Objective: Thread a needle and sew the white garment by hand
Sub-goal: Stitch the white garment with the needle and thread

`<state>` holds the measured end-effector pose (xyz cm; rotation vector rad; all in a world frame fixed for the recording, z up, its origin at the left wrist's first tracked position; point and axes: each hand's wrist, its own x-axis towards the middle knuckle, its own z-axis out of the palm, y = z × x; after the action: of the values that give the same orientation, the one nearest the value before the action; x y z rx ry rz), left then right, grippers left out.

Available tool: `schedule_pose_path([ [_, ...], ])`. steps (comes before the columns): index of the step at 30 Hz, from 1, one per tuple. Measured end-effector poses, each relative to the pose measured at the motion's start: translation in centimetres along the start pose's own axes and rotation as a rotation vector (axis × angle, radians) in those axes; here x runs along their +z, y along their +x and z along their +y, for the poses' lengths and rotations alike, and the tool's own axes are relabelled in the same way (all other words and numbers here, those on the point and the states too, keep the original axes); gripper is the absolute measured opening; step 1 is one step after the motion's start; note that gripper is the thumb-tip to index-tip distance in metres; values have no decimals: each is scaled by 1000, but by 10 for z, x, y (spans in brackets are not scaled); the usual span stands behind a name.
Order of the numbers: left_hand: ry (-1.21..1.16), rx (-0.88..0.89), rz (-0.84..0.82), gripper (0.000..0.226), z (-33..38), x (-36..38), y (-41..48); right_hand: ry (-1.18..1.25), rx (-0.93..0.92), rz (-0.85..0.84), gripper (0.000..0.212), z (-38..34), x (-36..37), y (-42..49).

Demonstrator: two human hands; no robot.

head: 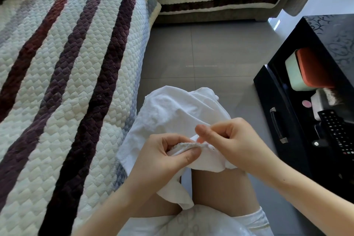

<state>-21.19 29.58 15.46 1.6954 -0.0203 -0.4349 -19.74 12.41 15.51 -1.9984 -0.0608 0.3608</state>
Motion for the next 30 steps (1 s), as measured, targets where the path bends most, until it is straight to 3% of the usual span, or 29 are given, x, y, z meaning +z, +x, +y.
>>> schedule_pose_path([
  [2,29,28,6,9,0,1,-1,120,49,-59,47,-8,4,-2],
  [5,50,50,17,7,0,2,-3,390,137,-39,21,-13,5,0],
  [7,58,46,31,15,-1,2,-3,450,88,2,18,-12,7,2],
  [8,56,34,33,20,-1,2,-4,371,-24,74,19,-10,9,4],
  [12,-17,-55,-74,21,2,2,-6,-388,-600,497,25,7,17,16],
  [15,-71,-96,-129,25,3,1,-8,-638,-739,598,23,18,17,24],
  [19,-104,-136,-169,19,1,0,-10,-752,-749,643,27,27,14,33],
  [22,-153,-135,-171,14,0,0,-10,-694,-682,594,22,29,9,37],
  [24,-185,-137,-157,7,1,-1,-10,-456,-534,511,17,23,3,35],
  [25,-189,-139,-138,6,0,-2,-9,-290,-428,438,14,18,-1,32],
  [27,-182,-139,-80,8,-3,-6,-7,-8,-296,248,33,14,-10,24],
  [30,-135,-100,-45,10,-4,-13,-3,-29,-321,8,36,16,-14,13],
])
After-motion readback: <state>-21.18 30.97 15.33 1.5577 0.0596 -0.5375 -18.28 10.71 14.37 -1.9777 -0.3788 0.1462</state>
